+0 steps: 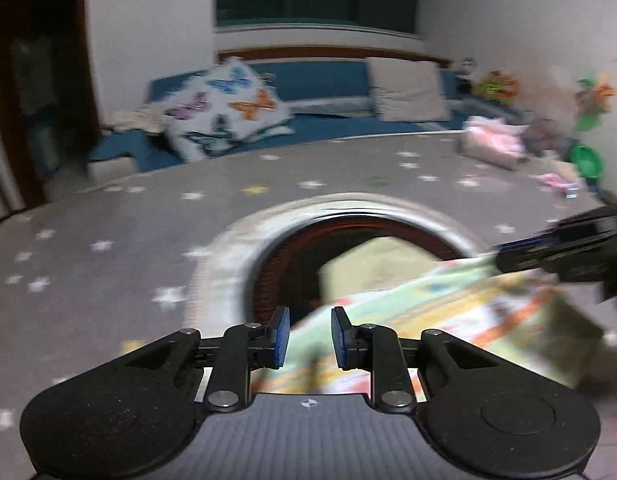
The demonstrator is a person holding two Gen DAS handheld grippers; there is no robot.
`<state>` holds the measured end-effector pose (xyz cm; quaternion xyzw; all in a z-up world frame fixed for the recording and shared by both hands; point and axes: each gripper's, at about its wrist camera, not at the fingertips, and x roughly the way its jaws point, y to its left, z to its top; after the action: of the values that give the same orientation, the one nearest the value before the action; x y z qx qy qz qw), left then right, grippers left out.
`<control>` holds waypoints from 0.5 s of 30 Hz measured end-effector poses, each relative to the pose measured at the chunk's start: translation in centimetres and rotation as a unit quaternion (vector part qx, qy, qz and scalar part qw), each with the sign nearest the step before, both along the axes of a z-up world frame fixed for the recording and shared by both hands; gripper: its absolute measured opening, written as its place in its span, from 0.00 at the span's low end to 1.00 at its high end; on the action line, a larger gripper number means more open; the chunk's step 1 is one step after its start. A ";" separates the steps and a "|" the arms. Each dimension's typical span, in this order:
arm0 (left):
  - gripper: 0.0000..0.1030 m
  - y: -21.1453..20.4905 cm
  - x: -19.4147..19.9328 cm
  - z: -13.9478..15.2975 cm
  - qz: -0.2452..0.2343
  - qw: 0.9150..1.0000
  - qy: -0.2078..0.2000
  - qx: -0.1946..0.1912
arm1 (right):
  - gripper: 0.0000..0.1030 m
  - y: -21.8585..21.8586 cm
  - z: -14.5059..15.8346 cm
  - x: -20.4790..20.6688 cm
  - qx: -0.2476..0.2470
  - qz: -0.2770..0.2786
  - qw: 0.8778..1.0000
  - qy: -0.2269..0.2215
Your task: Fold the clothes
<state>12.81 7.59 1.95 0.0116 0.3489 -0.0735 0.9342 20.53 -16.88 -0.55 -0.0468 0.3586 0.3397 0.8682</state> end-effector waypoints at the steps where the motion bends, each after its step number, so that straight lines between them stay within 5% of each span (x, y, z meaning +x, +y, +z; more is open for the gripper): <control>1: 0.23 -0.6 0.4 -0.1 -0.011 1.000 0.006 -0.009 | 0.11 0.7 -0.1 0.2 0.001 0.007 1.000 0.000; 9: 0.20 -2.2 4.0 -2.5 -0.015 0.999 0.042 -0.017 | 0.11 4.0 -2.5 2.2 -0.008 0.014 1.000 0.025; 15: 0.20 -2.3 4.1 -2.8 -0.014 0.999 0.037 -0.013 | 0.11 3.7 -0.8 0.1 -0.009 0.044 0.999 0.008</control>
<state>16.91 5.34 -0.86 0.0015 0.3818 -0.0920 0.9197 20.64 -13.21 -1.36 -0.0681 0.3663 0.3747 0.8490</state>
